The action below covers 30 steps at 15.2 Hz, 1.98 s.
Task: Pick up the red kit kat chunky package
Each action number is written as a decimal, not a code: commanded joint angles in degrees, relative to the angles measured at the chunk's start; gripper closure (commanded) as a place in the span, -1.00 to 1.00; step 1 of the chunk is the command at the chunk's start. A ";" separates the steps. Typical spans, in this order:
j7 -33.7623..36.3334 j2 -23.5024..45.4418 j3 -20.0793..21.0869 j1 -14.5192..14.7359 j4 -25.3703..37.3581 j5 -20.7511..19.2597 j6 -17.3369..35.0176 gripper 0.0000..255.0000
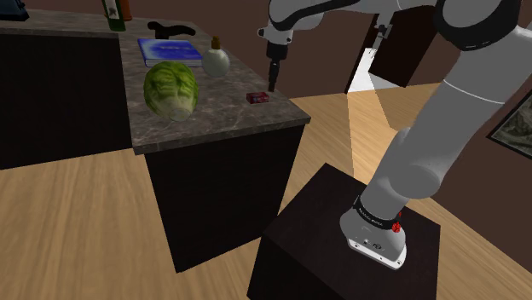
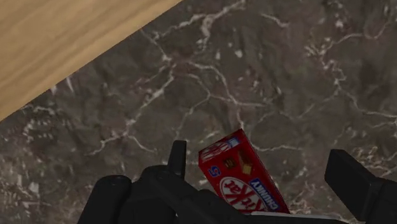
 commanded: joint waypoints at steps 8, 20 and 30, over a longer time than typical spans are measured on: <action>-4.99 5.93 -0.06 0.11 -0.94 1.97 6.30 -1.00; -5.02 6.08 -0.06 0.11 -1.28 2.02 6.77 1.00; -4.57 4.06 -0.02 0.21 3.50 1.37 0.06 1.00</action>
